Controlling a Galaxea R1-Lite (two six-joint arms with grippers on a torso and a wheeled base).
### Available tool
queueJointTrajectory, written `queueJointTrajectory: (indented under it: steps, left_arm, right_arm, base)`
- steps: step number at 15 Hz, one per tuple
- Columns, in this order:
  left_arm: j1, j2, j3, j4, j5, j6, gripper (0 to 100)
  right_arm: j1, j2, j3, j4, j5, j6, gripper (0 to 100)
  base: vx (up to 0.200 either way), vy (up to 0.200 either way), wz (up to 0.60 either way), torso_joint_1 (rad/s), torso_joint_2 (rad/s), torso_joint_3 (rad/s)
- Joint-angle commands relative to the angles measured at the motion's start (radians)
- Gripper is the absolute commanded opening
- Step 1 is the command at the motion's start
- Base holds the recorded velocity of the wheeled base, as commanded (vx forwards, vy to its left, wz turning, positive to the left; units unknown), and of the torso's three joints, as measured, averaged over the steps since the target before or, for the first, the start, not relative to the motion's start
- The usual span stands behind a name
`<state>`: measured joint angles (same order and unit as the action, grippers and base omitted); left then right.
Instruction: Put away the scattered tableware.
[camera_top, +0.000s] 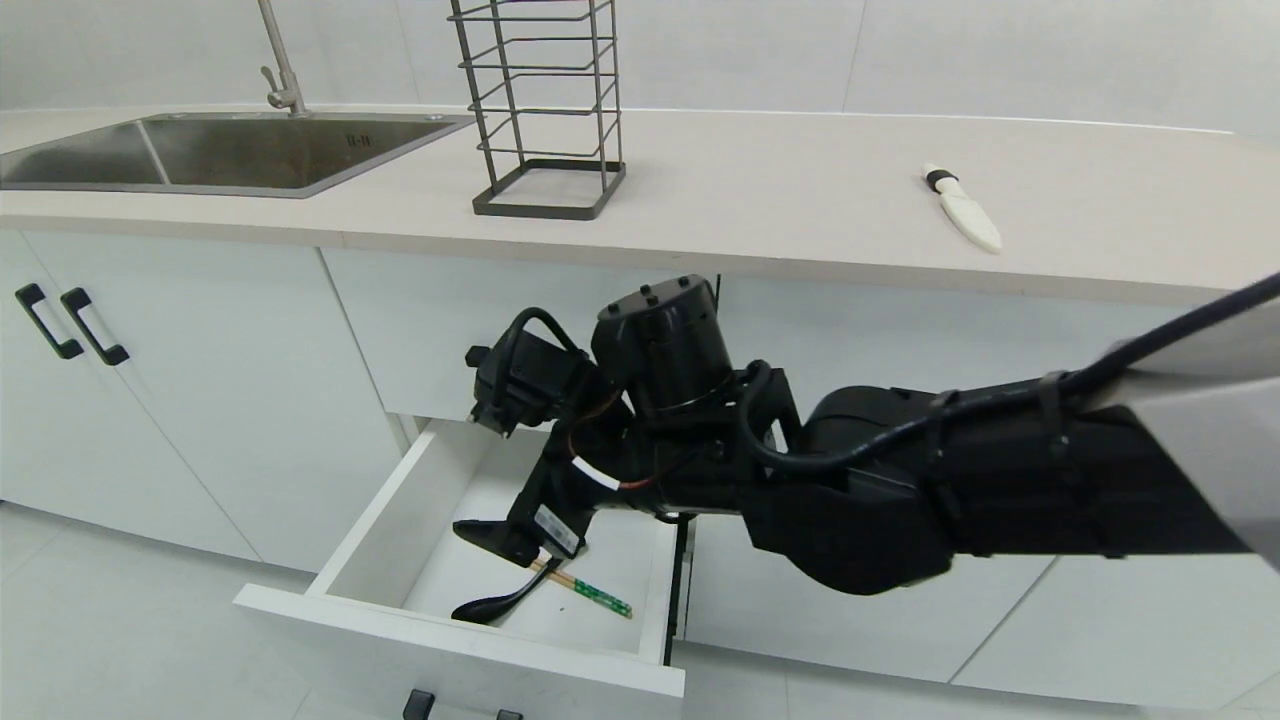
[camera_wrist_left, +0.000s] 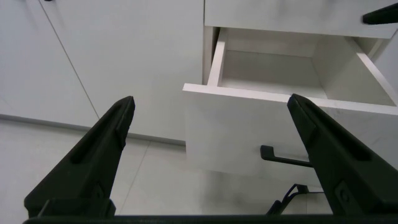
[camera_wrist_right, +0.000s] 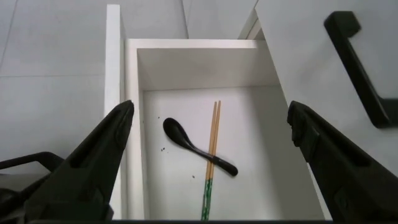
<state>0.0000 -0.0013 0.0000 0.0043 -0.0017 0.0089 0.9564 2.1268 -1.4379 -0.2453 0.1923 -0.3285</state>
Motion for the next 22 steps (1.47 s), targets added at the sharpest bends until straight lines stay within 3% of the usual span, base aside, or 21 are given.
queueJointTrajectory:
  steps: [1,6,8,13,16,22]
  left_arm:
    - [0.000,0.001,0.000,0.000,0.000,0.000,100]
    - [0.000,0.001,0.000,0.000,0.000,0.000,100]
    - [0.000,0.001,0.000,0.000,0.000,0.000,100]
    - [0.000,0.001,-0.002,0.000,0.000,0.000,100]
    - [0.000,0.001,0.000,0.000,0.000,0.000,100]
    - [0.000,0.001,0.000,0.000,0.000,0.000,100]
  right_arm:
    - [-0.001,-0.134,0.136,-0.077,-0.002,0.014,100]
    - [-0.034,-0.326,0.422,-0.187,-0.005,0.037,100]
    - [-0.077,-0.447,0.602,-0.256,-0.004,0.089,100]
    - [-0.208,-0.864,0.987,-0.239,0.002,0.089,100]
    - [-0.281,-1.082,1.028,-0.160,-0.011,0.086,100]
    - [-0.413,-1.458,1.133,-0.140,-0.037,0.094,100]
  base:
    - [0.000,0.000,0.00,0.000,0.00,0.000]
    - [0.000,0.000,0.00,0.000,0.00,0.000]
    - [0.000,0.000,0.00,0.000,0.00,0.000]
    - [0.000,0.000,0.00,0.000,0.00,0.000]
    - [0.000,0.000,0.00,0.000,0.00,0.000]
    - [0.000,0.000,0.00,0.000,0.00,0.000]
